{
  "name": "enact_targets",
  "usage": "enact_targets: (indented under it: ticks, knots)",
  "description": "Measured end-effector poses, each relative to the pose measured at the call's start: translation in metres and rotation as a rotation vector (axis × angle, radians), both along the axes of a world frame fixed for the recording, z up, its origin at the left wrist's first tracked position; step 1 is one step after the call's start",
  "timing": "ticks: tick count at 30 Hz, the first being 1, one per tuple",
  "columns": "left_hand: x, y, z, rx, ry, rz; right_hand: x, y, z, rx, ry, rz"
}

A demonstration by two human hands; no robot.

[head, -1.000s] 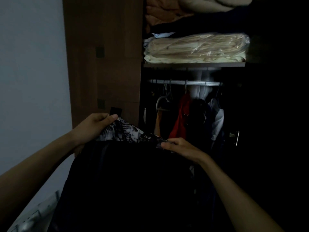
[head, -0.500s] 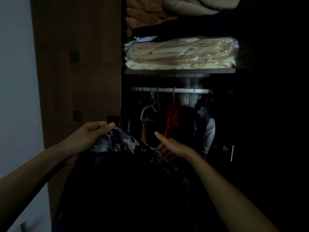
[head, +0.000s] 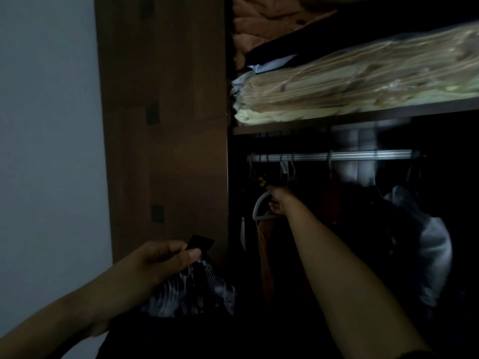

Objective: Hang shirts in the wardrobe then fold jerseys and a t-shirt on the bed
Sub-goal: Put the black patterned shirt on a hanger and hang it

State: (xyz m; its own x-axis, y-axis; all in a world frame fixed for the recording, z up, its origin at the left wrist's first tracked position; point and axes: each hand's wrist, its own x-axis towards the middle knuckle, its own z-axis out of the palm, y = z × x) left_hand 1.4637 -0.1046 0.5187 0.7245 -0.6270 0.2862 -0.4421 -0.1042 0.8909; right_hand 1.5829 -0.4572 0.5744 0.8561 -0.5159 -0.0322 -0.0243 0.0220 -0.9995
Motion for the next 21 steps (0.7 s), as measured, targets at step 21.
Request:
enact_targets:
  ticks: [21]
  knots:
    - [-0.026, 0.018, 0.024, 0.000, -0.048, 0.104, -0.164, 0.046, -0.114, 0.182, -0.259, 0.088]
